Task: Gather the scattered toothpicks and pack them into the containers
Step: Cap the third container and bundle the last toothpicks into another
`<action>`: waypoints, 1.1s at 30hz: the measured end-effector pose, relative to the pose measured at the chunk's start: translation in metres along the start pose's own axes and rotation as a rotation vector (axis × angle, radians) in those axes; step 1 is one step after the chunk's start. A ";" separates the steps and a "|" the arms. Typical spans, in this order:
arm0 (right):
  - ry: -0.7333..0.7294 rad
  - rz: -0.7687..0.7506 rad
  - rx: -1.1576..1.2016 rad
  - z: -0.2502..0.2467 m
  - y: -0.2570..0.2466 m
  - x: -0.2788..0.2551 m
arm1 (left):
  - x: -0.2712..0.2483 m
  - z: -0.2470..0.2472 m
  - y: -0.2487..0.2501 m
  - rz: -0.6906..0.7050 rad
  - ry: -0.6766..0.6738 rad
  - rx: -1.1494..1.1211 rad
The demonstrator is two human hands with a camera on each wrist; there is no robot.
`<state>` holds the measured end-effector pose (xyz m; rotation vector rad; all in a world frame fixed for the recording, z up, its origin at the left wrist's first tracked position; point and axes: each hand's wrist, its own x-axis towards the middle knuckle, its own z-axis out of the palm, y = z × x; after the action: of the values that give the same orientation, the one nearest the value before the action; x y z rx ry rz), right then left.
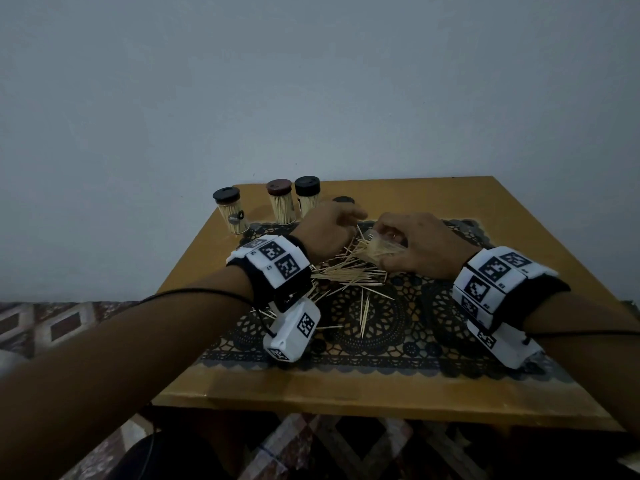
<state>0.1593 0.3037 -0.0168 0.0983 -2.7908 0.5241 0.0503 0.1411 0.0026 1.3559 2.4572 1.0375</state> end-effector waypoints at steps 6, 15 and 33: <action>0.017 -0.006 0.017 0.000 0.003 0.000 | -0.002 0.002 -0.008 0.022 0.077 0.150; 0.021 -0.017 0.011 0.002 0.005 0.001 | -0.013 0.012 -0.001 0.066 0.158 0.087; 0.019 -0.041 0.083 0.001 0.001 -0.001 | -0.024 -0.002 0.000 -0.004 -0.281 0.115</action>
<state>0.1598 0.3045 -0.0180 0.1669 -2.7424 0.6274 0.0632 0.1214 -0.0005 1.4201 2.3377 0.6595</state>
